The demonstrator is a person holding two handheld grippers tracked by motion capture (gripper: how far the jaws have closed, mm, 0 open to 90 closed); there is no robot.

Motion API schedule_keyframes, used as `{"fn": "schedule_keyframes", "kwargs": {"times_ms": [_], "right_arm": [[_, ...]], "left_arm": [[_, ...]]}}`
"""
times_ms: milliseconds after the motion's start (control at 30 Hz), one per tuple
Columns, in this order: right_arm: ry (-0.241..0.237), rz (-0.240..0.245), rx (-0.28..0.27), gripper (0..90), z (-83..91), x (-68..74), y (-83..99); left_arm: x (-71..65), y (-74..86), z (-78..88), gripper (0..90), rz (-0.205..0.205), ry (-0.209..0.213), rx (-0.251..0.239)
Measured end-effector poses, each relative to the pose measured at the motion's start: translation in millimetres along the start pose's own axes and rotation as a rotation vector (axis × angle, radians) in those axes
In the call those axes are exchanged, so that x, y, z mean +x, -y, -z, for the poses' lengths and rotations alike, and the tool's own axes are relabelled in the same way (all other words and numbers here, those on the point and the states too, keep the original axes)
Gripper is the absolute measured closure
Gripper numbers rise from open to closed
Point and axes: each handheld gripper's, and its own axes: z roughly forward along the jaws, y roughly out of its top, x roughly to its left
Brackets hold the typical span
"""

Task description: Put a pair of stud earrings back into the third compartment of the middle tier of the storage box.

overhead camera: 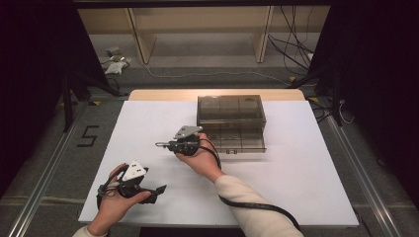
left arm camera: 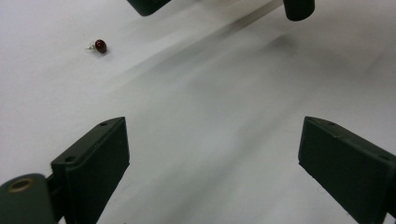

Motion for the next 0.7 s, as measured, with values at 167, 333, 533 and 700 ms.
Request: {"fn": "schedule_keyframes", "kwargs": {"times_ms": [167,333,533,700], "right_arm": [[0.011,0.001,-0.002,80.8,6.8,-1.3,0.0],[0.025,-0.001,0.001,80.8,13.7,-3.3,0.5],[0.031,-0.009,-0.005,80.8,23.0,-5.3,-0.2],[0.039,-0.007,-0.003,80.8,31.3,-7.3,1.0]], "left_arm": [[0.1,-0.1,0.2,8.8,-0.003,-0.001,0.002],[0.1,-0.3,0.3,8.8,-0.002,-0.002,0.001],[0.2,-0.3,0.3,8.8,-0.001,-0.004,0.002],[0.3,-0.4,0.4,8.8,-0.003,-0.003,0.006]]}}
